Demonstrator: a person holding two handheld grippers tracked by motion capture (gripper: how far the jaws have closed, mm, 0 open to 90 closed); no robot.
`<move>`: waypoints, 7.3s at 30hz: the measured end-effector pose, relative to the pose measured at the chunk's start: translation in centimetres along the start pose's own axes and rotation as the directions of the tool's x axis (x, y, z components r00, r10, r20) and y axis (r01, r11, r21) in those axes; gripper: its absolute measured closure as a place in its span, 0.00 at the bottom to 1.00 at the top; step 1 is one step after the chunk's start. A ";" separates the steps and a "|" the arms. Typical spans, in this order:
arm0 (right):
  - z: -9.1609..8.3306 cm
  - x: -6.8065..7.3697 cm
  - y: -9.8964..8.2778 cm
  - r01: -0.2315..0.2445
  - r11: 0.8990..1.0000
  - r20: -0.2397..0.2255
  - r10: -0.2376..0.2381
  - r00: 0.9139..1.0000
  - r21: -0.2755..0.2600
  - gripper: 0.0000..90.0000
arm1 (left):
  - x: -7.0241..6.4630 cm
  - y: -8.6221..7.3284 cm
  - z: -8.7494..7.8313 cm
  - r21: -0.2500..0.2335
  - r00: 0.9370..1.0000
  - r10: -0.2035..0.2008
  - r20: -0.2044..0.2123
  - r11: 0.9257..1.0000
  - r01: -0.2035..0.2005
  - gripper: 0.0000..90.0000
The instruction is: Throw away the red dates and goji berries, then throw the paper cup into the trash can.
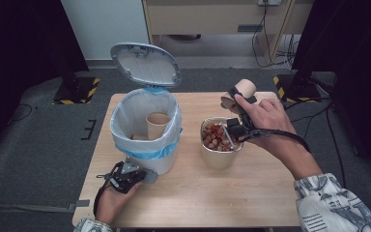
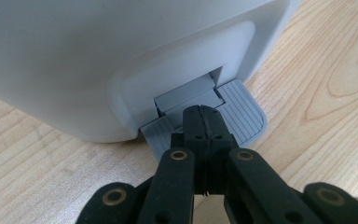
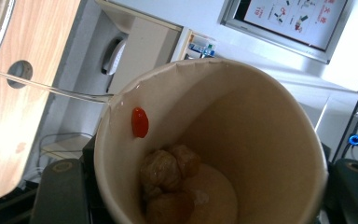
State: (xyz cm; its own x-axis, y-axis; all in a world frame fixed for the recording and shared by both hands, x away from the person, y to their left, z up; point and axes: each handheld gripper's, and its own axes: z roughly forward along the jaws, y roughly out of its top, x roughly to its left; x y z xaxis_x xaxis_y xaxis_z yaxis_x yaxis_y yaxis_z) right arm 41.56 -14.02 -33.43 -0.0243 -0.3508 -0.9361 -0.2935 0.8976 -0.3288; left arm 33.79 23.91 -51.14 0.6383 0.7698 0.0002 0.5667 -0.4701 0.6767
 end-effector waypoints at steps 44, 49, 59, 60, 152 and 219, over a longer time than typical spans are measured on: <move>-0.1 -0.7 0.2 0.222 0.973 0.059 -0.225 0.973 0.056 0.33 | 0.0 0.0 0.0 -0.003 1.000 -0.001 0.000 1.000 0.001 1.00; -0.1 -0.7 0.3 0.275 0.959 0.060 -0.279 0.958 0.069 0.33 | 0.0 0.0 0.0 -0.003 1.000 0.000 0.000 1.000 0.000 1.00; 0.0 -0.3 0.2 0.284 0.956 0.056 -0.288 0.956 0.076 0.33 | 0.0 0.0 0.0 -0.004 1.000 -0.001 0.000 1.000 0.001 1.00; 0.0 -0.4 0.2 0.293 0.953 0.058 -0.297 0.953 0.076 0.33 | 0.0 0.0 0.0 -0.004 1.000 -0.001 0.000 1.000 0.001 1.00; 2.3 -0.3 -0.9 -0.439 0.897 -0.070 0.435 0.898 -0.052 0.32 | 0.1 0.0 0.0 -0.003 1.000 -0.004 0.008 1.000 0.004 1.00; 3.5 -2.7 -0.6 -0.855 0.503 -0.277 0.810 0.516 -0.124 0.31 | 0.1 0.0 0.0 -0.002 1.000 -0.005 0.010 1.000 0.005 1.00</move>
State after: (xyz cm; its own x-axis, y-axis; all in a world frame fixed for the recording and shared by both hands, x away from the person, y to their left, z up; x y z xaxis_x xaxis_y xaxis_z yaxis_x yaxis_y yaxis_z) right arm 45.12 -12.65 -31.16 -0.5155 0.4721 -0.7151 -0.2456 0.7181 0.6511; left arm 33.87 24.04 -51.16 0.6409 0.7676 -0.0107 0.5689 -0.4655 0.6780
